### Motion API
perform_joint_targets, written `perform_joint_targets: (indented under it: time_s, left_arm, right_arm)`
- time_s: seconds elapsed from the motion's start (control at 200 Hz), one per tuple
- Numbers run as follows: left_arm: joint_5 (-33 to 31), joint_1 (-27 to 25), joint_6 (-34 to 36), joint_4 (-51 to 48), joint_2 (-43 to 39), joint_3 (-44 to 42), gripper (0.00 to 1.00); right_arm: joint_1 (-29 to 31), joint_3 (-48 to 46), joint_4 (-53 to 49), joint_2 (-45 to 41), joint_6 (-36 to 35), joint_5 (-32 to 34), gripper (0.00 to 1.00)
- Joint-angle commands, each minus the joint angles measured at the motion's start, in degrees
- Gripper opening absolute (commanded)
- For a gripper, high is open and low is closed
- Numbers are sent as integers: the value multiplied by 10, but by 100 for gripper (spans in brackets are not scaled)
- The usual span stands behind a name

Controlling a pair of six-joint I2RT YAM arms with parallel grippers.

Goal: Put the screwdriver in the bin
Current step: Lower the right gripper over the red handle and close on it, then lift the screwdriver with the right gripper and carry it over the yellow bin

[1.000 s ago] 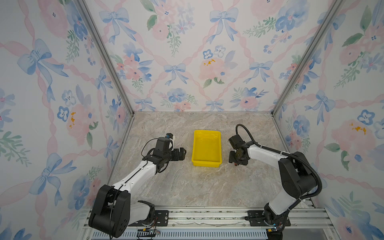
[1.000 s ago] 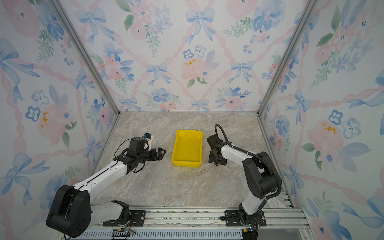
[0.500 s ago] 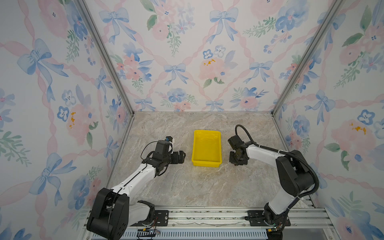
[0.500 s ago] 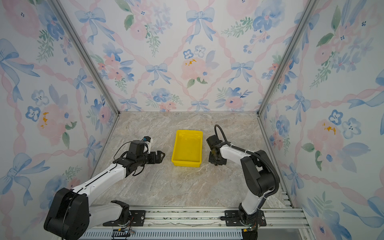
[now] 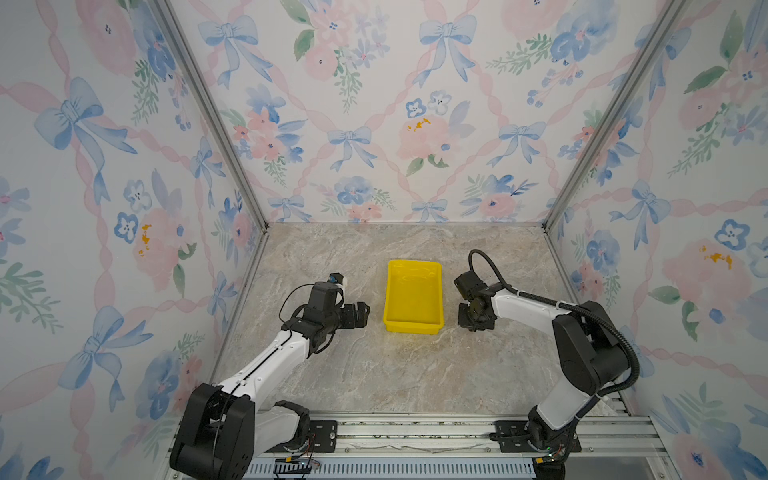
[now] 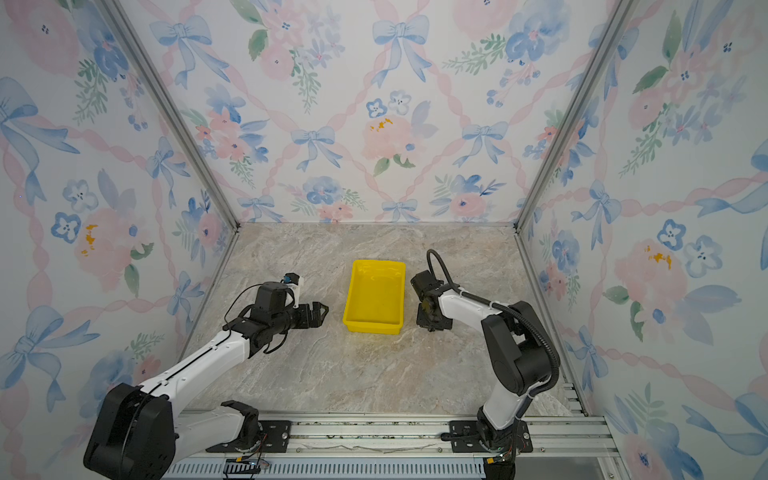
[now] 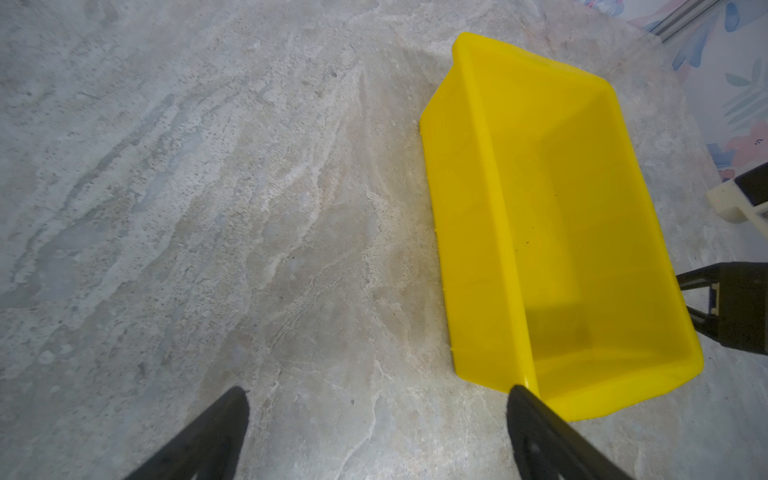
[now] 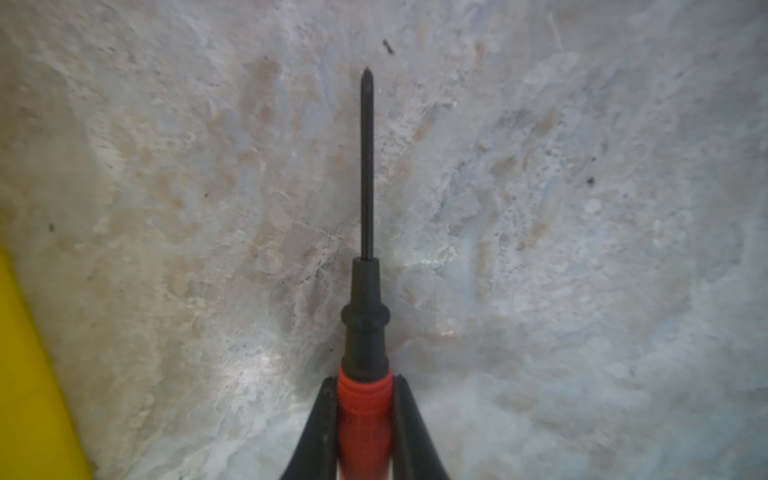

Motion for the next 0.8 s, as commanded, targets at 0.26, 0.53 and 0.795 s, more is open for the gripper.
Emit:
perform_joint_targets:
  time_s: [0.26, 0.53, 0.795]
  left_arm:
    - [-4, -3, -5, -3, -31, -29, 97]
    - [45, -6, 11, 28, -66, -41, 97]
    - [126, -58, 143, 66, -149, -76, 97]
  right_arm:
    - [45, 83, -59, -75, 31, 58, 5]
    - [80, 148, -81, -71, 37, 65, 6]
    - [113, 198, -77, -38, 60, 60, 6]
